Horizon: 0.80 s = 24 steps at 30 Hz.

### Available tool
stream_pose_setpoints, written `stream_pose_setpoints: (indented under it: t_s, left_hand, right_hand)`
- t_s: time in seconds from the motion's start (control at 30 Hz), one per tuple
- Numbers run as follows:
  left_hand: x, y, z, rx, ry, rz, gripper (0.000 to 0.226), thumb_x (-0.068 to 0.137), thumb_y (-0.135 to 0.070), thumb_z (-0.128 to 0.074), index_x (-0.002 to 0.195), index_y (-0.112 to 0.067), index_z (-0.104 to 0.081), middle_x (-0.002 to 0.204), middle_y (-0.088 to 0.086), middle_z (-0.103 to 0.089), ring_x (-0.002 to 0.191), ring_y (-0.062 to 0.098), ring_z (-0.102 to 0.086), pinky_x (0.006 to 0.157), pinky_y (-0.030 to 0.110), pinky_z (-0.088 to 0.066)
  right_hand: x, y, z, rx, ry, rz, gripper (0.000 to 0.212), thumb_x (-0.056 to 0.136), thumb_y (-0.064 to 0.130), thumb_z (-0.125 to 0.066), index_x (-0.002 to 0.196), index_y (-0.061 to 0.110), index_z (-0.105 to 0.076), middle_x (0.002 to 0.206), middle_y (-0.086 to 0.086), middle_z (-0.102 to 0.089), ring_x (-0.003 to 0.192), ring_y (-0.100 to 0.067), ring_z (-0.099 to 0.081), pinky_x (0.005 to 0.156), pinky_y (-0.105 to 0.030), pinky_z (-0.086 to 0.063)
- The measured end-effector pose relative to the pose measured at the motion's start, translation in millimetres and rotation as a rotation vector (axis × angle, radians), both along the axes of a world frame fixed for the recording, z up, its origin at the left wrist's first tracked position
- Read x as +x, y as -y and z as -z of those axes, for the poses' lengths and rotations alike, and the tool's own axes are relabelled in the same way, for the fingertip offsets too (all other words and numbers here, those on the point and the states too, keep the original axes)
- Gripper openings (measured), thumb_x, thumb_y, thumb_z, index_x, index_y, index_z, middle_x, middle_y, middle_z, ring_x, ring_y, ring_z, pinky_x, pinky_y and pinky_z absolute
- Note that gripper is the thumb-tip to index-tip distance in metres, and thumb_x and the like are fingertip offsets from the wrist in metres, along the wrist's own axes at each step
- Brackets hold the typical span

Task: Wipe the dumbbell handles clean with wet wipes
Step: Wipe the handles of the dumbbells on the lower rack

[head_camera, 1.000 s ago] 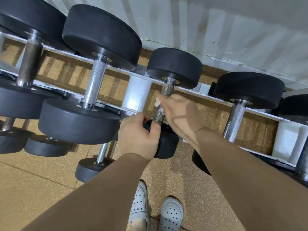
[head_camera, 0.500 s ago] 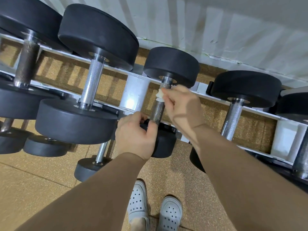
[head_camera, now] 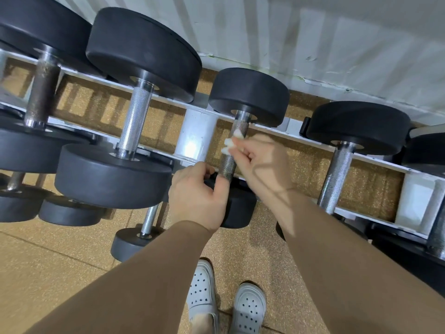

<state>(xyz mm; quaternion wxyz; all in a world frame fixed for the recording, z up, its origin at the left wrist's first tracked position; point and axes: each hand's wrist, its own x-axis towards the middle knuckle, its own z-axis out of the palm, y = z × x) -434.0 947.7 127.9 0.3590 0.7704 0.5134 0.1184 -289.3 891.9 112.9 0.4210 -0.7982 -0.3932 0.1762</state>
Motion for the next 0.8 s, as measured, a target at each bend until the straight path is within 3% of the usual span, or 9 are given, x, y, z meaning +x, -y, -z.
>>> stream_pose_setpoints:
  t_s: [0.17,0.23,0.33,0.47,0.6,0.67,0.8]
  left_hand:
    - [0.5,1.1,-2.6,0.002,0.002,0.002,0.030,0.078,-0.049,-0.045,0.079,-0.025,-0.061,0.078,-0.002,-0.064,0.087,0.029,-0.060,0.078,0.044,-0.050]
    - [-0.1,0.7,-1.7,-0.002,-0.009,0.005,0.032,0.077,-0.049,-0.045,0.080,-0.023,-0.063,0.077,-0.002,-0.063,0.087,0.029,-0.060,0.077,0.044,-0.050]
    - [0.0,1.0,-2.6,-0.011,-0.013,0.001,0.031,0.078,-0.048,-0.045,0.082,-0.023,-0.061,0.077,-0.002,-0.062,0.087,0.028,-0.059,0.078,0.044,-0.050]
    - [0.7,2.8,-6.6,-0.001,-0.011,0.003,0.030,0.077,-0.049,-0.044,0.088,-0.025,-0.057,0.083,-0.001,-0.062,0.092,0.028,-0.056,0.080,0.043,-0.047]
    - [0.4,2.9,-5.7,-0.012,0.008,-0.009,0.039,0.076,-0.050,-0.044,0.093,-0.020,-0.062,0.085,-0.001,-0.064,0.092,0.028,-0.058,0.082,0.045,-0.049]
    - [0.5,2.8,-4.6,-0.023,-0.006,-0.016,0.038,0.076,-0.048,-0.046,0.094,-0.020,-0.062,0.087,0.000,-0.064,0.093,0.029,-0.058,0.081,0.046,-0.050]
    - [1.1,3.8,-7.1,-0.040,-0.027,-0.018,0.035,0.077,-0.044,-0.050,0.097,-0.019,-0.062,0.091,-0.001,-0.062,0.097,0.026,-0.055,0.085,0.046,-0.049]
  right_hand:
    - [-4.2,2.7,-6.0,-0.039,0.084,-0.156,0.010,0.087,0.017,-0.074,0.094,0.019,-0.081,0.082,0.005,-0.066,0.074,-0.001,-0.055,0.067,-0.012,-0.043]
    - [10.4,-10.9,-8.0,-0.024,0.157,-0.081,0.013,0.090,0.020,-0.069,0.096,0.017,-0.080,0.081,0.001,-0.065,0.074,-0.010,-0.057,0.068,-0.020,-0.045]
    - [24.0,-20.3,-7.2,-0.004,0.120,0.048,0.018,0.091,0.021,-0.067,0.105,0.017,-0.079,0.088,0.001,-0.068,0.084,-0.016,-0.063,0.079,-0.031,-0.054]
    - [4.5,5.6,-8.6,-0.056,-0.039,-0.164,0.015,0.090,0.015,-0.072,0.103,0.017,-0.079,0.079,0.008,-0.061,0.072,-0.006,-0.057,0.065,-0.020,-0.046]
    - [-0.1,11.8,-13.6,-0.111,-0.065,-0.298,0.011,0.091,0.016,-0.071,0.097,0.019,-0.080,0.079,0.003,-0.062,0.072,-0.009,-0.058,0.066,-0.024,-0.046]
    - [11.7,-6.1,-14.5,-0.106,0.051,-0.232,0.015,0.095,0.021,-0.065,0.098,0.017,-0.079,0.080,0.003,-0.059,0.072,-0.015,-0.056,0.066,-0.027,-0.044]
    - [23.7,-25.1,-14.5,-0.082,0.061,0.040,0.021,0.094,0.022,-0.065,0.111,0.020,-0.077,0.089,0.005,-0.066,0.085,-0.016,-0.062,0.082,-0.030,-0.051]
